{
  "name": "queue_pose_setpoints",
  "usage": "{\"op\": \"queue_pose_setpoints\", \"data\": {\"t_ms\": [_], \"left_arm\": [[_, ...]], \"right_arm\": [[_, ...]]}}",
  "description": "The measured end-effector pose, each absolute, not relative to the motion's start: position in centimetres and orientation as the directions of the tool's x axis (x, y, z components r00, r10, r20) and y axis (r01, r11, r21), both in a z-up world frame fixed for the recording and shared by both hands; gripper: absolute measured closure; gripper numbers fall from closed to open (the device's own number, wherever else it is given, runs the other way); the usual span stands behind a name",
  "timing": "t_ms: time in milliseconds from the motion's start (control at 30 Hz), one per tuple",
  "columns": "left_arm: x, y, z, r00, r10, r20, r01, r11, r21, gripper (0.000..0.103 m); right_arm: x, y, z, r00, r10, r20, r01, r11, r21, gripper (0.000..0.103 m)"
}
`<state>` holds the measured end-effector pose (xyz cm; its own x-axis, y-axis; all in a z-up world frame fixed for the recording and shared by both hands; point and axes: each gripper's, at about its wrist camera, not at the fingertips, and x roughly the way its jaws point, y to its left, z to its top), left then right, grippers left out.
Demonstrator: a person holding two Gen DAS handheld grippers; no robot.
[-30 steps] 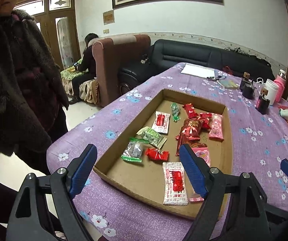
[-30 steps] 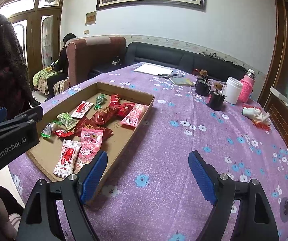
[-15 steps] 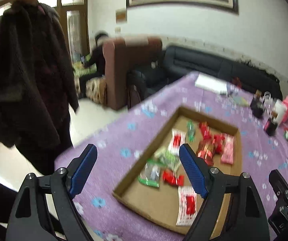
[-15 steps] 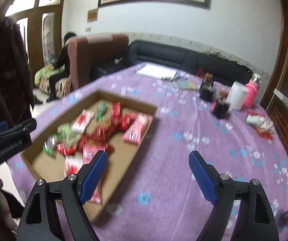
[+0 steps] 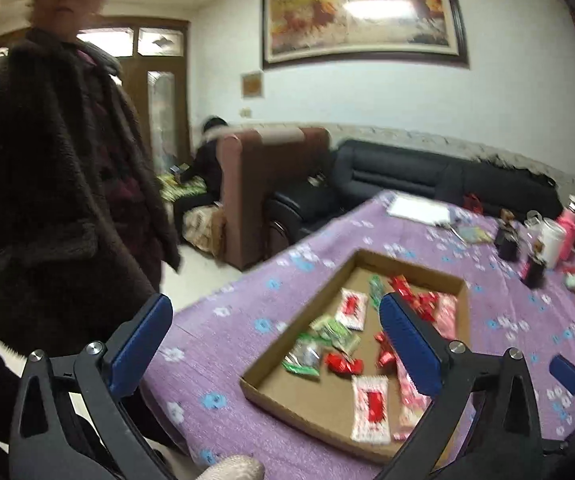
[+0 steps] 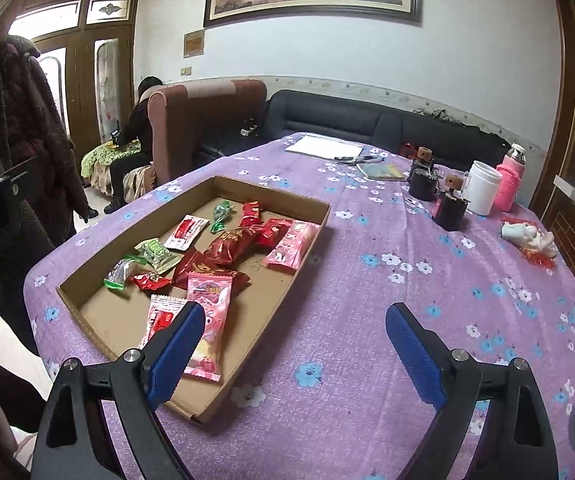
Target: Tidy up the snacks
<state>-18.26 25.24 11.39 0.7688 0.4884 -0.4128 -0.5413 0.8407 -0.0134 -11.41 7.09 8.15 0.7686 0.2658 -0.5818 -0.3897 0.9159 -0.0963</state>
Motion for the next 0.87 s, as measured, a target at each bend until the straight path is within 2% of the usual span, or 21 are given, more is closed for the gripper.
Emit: {"op": "queue_pose_setpoints", "data": {"t_ms": [133,300,867], "left_arm": [[-17.3,26.0,10.0,0.777,0.394,-0.492,-0.486,0.871,-0.07,0.0],[-15.8,27.0,8.2,0.723,0.366,-0.586,-0.491,0.869,-0.062,0.0],[-15.7,27.2,7.0,0.672,0.37,-0.642,-0.519,0.853,-0.051,0.0]], "right_arm": [[-12.2,8.3,8.0,0.78,0.262,-0.568,-0.406,0.903,-0.141,0.01],[-13.0,9.5,7.6,0.781,0.262,-0.567,-0.43,0.883,-0.185,0.01],[-13.5,10.5,7.8,0.784,0.264,-0.562,-0.447,0.868,-0.217,0.01]]}}
